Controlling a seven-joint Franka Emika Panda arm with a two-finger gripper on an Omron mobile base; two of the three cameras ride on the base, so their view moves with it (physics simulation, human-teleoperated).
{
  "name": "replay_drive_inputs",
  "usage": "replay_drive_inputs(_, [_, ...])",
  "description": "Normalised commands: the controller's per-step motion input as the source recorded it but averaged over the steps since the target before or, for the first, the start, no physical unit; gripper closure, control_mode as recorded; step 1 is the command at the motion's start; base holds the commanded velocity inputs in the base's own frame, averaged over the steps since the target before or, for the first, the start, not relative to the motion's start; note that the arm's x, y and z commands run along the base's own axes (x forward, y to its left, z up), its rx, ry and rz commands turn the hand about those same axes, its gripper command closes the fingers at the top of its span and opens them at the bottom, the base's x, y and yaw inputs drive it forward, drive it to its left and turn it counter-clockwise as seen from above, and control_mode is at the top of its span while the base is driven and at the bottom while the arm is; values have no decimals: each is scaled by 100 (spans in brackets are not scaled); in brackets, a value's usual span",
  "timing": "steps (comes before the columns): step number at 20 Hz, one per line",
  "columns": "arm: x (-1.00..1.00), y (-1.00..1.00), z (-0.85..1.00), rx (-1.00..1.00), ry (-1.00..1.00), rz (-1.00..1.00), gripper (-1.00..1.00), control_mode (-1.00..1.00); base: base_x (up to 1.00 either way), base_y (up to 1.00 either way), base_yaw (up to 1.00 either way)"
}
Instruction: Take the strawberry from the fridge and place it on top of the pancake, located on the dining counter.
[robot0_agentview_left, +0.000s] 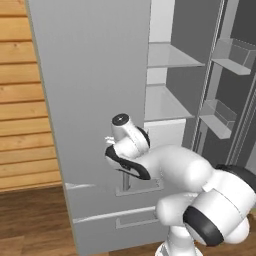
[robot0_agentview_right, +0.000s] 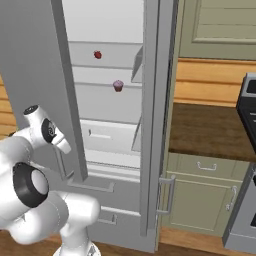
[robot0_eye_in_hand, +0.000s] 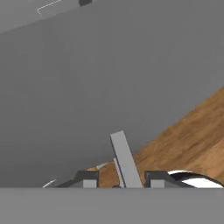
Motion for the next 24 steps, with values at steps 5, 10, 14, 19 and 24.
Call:
replay_drive_inputs(5, [-83,77,-33,-28,0,0,100,-100,0,0,0])
replay_drive_inputs(10, [-38,69,-4,-9,0,-10,100,-100,0,0,0])
replay_drive_inputs(14, [-29,71,0,0,0,-14,-100,-100,0,0,0])
replay_drive_inputs(19, [-31,79,1,-13,0,-8,-100,-100,0,0,0])
replay_drive_inputs(24, [-22,16,26,-9,0,-2,-100,-100,0,0,0])
